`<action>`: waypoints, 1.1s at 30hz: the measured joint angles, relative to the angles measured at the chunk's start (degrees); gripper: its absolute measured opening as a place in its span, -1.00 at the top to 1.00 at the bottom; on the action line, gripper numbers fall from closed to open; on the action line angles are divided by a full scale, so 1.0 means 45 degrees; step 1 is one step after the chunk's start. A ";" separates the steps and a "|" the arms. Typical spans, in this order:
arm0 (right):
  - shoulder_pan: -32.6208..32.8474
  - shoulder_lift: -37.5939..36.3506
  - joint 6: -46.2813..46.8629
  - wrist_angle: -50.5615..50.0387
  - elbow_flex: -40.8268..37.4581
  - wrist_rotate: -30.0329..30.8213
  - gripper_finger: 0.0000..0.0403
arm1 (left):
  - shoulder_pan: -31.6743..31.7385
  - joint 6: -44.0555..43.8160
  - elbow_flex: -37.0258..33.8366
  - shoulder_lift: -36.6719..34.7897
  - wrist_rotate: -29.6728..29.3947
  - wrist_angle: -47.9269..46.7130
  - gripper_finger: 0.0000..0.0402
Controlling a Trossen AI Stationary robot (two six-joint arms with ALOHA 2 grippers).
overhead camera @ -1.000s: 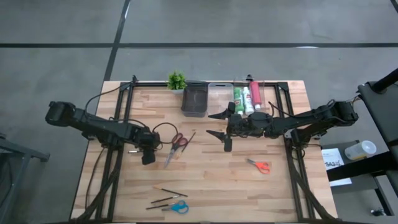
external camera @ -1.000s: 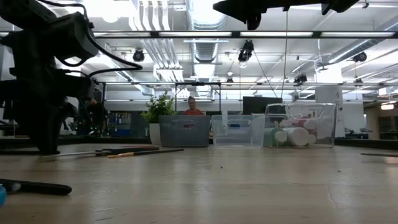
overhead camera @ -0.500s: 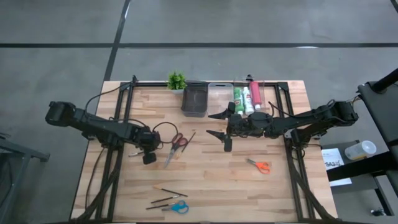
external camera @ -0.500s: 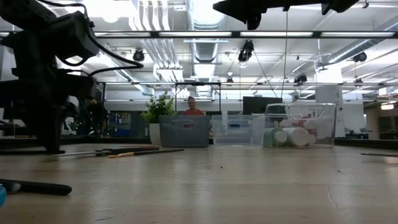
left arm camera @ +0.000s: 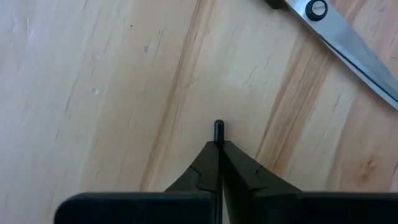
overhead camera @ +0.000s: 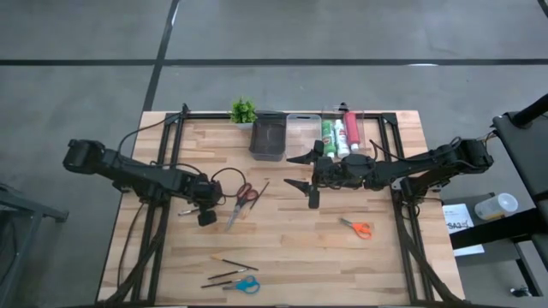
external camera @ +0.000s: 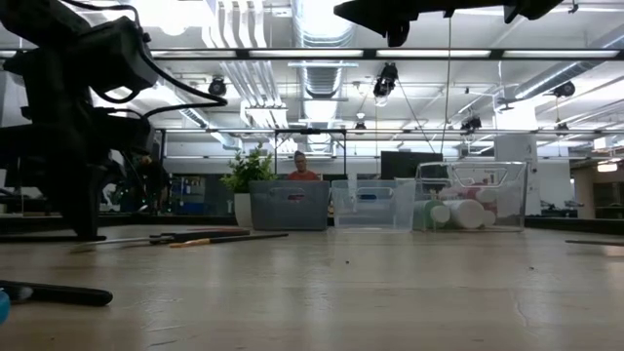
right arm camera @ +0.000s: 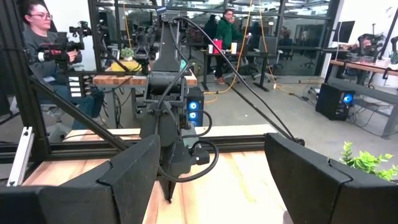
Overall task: Pick & Place Paint Supplies
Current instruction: Put the top silver paint brush into the white transparent bin
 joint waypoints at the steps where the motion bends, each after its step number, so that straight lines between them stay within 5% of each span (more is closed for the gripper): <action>1: -0.0003 0.0000 -0.0003 -0.0003 0.0000 0.0001 -0.43 | 0.0000 0.0001 0.0023 0.0000 -0.0004 0.0003 0.95; 33: 0.0001 0.0000 0.0020 0.0005 0.0005 0.0000 -0.43 | 0.0005 -0.1239 0.0676 0.0627 0.0491 -0.0260 0.99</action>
